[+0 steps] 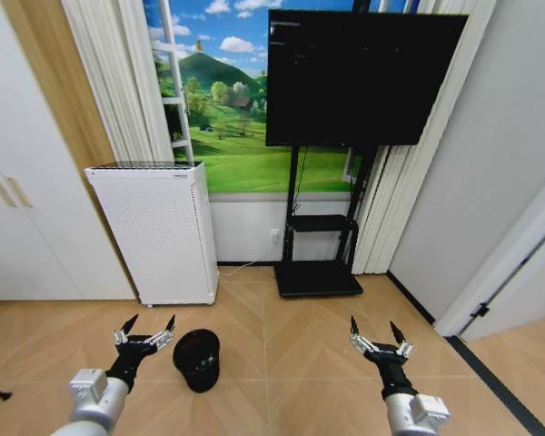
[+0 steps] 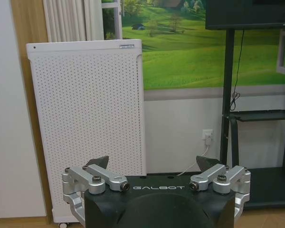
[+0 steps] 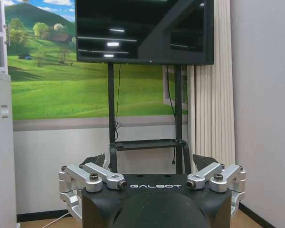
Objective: Pick up the trash bin and place the garbage on the floor into it.
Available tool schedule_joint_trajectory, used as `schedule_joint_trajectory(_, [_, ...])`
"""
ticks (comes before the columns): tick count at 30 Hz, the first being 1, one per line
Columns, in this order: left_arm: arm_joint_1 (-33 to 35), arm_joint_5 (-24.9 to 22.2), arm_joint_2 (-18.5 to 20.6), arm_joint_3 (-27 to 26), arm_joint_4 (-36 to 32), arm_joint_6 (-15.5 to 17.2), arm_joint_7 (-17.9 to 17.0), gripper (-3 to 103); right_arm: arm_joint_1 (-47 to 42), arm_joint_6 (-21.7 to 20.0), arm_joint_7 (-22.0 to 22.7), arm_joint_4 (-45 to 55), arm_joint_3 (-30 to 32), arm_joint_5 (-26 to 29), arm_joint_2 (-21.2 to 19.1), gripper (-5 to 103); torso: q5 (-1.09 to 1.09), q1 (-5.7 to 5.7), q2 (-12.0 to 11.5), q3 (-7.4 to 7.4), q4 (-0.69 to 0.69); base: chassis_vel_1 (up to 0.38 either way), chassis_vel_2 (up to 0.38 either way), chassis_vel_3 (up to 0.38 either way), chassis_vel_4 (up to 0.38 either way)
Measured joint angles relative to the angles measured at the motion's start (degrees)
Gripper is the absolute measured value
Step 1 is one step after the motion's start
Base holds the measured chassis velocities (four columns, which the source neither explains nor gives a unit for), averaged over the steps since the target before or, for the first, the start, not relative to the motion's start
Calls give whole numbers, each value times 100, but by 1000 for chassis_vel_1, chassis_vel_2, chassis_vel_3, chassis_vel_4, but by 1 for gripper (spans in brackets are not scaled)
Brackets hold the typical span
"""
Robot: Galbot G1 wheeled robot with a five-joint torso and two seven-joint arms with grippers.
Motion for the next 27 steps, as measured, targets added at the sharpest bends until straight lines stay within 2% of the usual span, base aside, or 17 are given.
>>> schedule_joint_trajectory(5, [0, 0, 0, 0, 0, 0, -2, 100, 2, 0, -1, 0, 0, 0, 0, 100, 4, 0, -2, 1, 3, 393, -324, -379, 319])
schedule_joint_trajectory(9, [0, 0, -1, 2, 0, 0, -1, 100, 1, 0, 0, 0, 1, 0, 0, 100, -1, -1, -2, 0, 3, 313, -369, -337, 357])
schedule_joint_trajectory(12, [0, 0, -1, 2, -1, 1, 1, 100, 2, 0, 0, 0, 1, 0, -1, 100, 6, 0, -3, 0, 2, 349, -383, -327, 366])
schedule_joint_trajectory(15, [0, 0, -1, 2, -1, 1, 0, 100, 2, 0, 0, 0, 2, 0, 0, 100, -2, 0, -3, 1, 2, 352, -388, -326, 381])
schedule_joint_trajectory(16, [0, 0, -1, 2, -1, 1, -1, 100, 2, 0, 0, 0, 1, 0, -1, 100, 6, 1, -4, 1, 2, 346, -322, -370, 386])
schedule_joint_trajectory(18, [0, 1, -1, 1, -2, 1, -1, 100, 2, 0, 0, 0, 1, 0, 0, 100, 6, -2, -2, -2, 1, 346, -342, -324, 320])
schedule_joint_trajectory(19, [0, 0, -1, 1, 0, 1, -1, 100, 1, 0, 0, 0, 2, 0, -1, 100, -5, 0, -3, 0, 3, 342, -364, -388, 343])
schedule_joint_trajectory(20, [0, 0, -1, 1, 0, 1, -1, 100, 1, 0, 0, 0, 2, 0, -1, 100, -5, 0, -3, 0, 3, 342, -364, -388, 343])
schedule_joint_trajectory(21, [0, 1, 0, 1, -2, 1, 0, 100, 2, 0, 0, 0, 1, 0, 0, 100, 8, 0, -4, 0, 2, 374, -364, -357, 357])
schedule_joint_trajectory(25, [0, 0, -1, 1, 0, 2, -2, 100, 2, 0, 0, 1, 2, 0, 0, 100, -5, 0, -3, 0, 2, 349, -355, -360, 342])
schedule_joint_trajectory(26, [0, 0, -1, -1, -1, 1, -1, 100, 2, 0, 0, 0, 1, 0, 0, 100, 7, 0, -3, 0, 2, 331, -322, -381, 349])
schedule_joint_trajectory(27, [0, 0, -1, -1, -1, 1, -1, 100, 2, 0, 0, 0, 1, 0, 0, 100, 7, 0, -3, 0, 2, 331, -322, -381, 349])
